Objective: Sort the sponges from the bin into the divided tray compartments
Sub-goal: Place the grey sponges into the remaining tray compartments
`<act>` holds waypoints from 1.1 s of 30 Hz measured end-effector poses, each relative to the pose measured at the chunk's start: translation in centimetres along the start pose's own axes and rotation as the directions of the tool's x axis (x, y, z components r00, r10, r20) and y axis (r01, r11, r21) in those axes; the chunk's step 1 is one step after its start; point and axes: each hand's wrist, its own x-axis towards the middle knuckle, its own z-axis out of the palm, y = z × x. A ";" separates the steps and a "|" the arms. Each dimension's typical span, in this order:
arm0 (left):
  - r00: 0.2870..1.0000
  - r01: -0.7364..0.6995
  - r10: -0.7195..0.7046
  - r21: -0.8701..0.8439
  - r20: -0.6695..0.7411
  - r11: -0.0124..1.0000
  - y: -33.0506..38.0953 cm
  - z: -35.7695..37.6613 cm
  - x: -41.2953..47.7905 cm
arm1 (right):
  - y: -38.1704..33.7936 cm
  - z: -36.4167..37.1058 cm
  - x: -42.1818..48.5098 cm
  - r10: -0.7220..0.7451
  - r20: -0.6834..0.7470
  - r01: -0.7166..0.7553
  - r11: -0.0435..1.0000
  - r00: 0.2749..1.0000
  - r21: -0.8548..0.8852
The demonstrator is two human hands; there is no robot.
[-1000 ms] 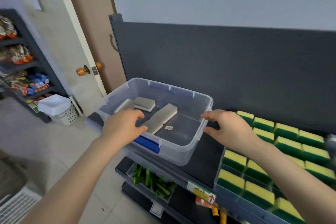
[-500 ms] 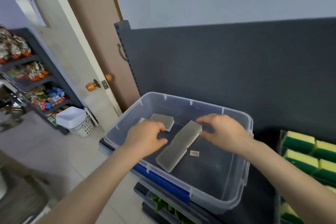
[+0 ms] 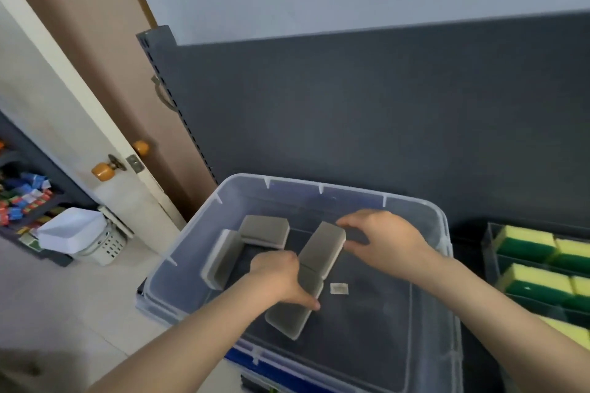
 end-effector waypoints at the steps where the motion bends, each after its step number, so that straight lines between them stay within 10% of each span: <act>1: 0.999 -0.019 0.018 0.007 0.030 1.000 -0.2 0.0 0.2 | 0.0 -0.1 -0.2 0.022 -0.004 -0.022 1.000 1.000 -0.001; 8: 0.971 -0.129 0.212 -0.492 0.115 0.861 -6.3 -4.2 2.0 | -1.3 -0.2 0.0 0.125 -0.017 -0.124 0.990 0.992 0.063; 13: 0.899 -0.154 0.438 -0.952 -0.023 0.265 -9.2 -5.7 3.2 | -3.1 1.7 2.0 0.192 -0.006 -0.185 0.953 0.981 0.239; 18: 0.866 -0.087 0.458 -0.961 -0.203 -0.262 -8.7 -4.6 4.4 | -4.4 4.2 2.8 0.277 0.050 -0.264 0.828 0.960 0.494; 25: 0.853 -0.182 0.447 -0.956 -0.269 -0.229 -8.7 -4.7 5.0 | -4.8 5.5 3.0 0.361 0.094 -0.312 0.613 0.928 0.726; 33: 0.900 -0.433 0.003 -0.892 -0.437 0.130 -8.6 -4.2 5.9 | -3.8 6.6 3.7 0.319 -0.047 -0.304 0.933 0.947 0.194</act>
